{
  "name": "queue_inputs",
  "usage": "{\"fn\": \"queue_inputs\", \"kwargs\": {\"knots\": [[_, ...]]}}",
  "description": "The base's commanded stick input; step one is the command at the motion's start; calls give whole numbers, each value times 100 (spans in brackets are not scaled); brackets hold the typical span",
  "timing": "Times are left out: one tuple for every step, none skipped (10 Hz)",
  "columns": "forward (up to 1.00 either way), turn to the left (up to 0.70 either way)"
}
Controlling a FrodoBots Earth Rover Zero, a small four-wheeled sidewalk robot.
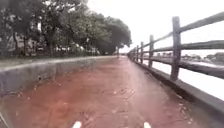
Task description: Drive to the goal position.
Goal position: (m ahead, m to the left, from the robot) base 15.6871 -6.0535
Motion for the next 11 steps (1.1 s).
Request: {"fn": "queue_inputs", "kwargs": {"knots": [[50, 0], [50, 0], [50, 0], [50, 0], [50, 0], [50, 0], [50, 0], [50, 0], [50, 0], [50, 0], [50, 0]]}}
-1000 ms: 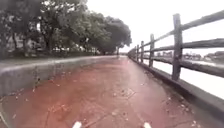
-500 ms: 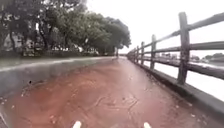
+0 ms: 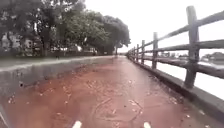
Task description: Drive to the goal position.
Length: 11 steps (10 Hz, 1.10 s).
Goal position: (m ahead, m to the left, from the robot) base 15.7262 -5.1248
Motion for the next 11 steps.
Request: {"fn": "queue_inputs", "kwargs": {"knots": [[50, 0], [50, 0], [50, 0], [50, 0], [50, 0], [50, 0], [50, 0], [50, 0], [50, 0], [50, 0], [50, 0]]}}
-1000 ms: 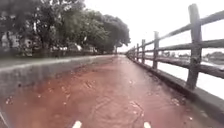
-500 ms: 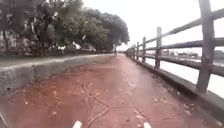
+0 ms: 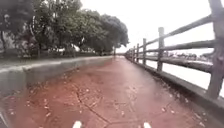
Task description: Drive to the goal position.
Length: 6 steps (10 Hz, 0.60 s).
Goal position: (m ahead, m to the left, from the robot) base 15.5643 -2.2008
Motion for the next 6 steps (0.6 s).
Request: {"fn": "queue_inputs", "kwargs": {"knots": [[50, 0], [50, 0], [50, 0], [50, 0], [50, 0], [50, 0]]}}
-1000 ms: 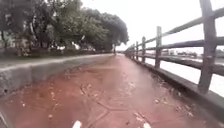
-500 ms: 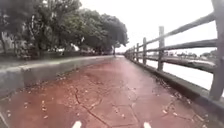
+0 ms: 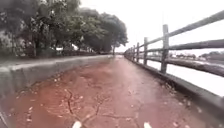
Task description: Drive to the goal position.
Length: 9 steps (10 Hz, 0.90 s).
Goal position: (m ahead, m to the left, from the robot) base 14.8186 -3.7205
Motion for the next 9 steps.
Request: {"fn": "queue_inputs", "kwargs": {"knots": [[50, 0], [50, 0], [50, 0], [50, 0], [50, 0], [50, 0], [50, 0], [50, 0], [50, 0]]}}
